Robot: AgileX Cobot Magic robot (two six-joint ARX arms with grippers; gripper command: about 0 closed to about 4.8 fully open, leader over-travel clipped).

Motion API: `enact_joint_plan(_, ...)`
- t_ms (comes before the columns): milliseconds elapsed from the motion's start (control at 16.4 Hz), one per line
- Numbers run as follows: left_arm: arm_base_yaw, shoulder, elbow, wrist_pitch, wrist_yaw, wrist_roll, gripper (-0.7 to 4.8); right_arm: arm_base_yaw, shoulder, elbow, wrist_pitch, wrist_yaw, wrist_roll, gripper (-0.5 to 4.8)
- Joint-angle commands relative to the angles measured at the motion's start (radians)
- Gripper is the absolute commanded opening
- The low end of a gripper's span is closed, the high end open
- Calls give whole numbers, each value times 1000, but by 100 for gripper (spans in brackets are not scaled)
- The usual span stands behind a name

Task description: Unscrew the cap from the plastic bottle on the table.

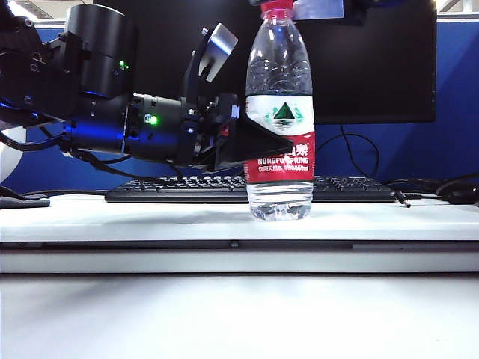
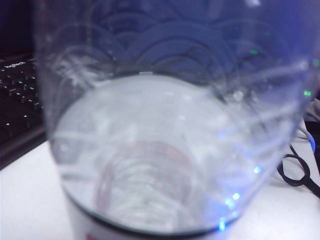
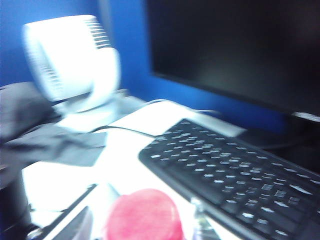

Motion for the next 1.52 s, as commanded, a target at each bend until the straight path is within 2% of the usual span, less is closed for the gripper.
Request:
enact_joint_plan(61,1,6,-5,-67,-17,15,-4,63,0,8,25,164,-2,264)
enact_joint_plan(304,1,6,-5,-68,-17,14,-4,132,3,8,34,334,3,264)
enact_joint_plan(426,1,6,-5,-68,-17,14,-4,194,18,9,72,487,3,264)
enact_joint_plan(609,1,6,-5,-68,-17,14,-5,242,59,24,79,621,2,262)
enact_joint_plan(669,1,6,-5,-68,-17,14,-5,251,81,24,125,629,2,261)
enact_joint_plan(913,1,6,-5,-68,-17,11,-4,265,122,74,128,699,-3,251)
enact_joint_plan(1035,1,6,-5,-68,-18,12,-5,297,121,84,97,741,-11,202)
enact_joint_plan(1521,1,6,-5,-68,-14,11,-5,301,122,84,60,748,-3,202)
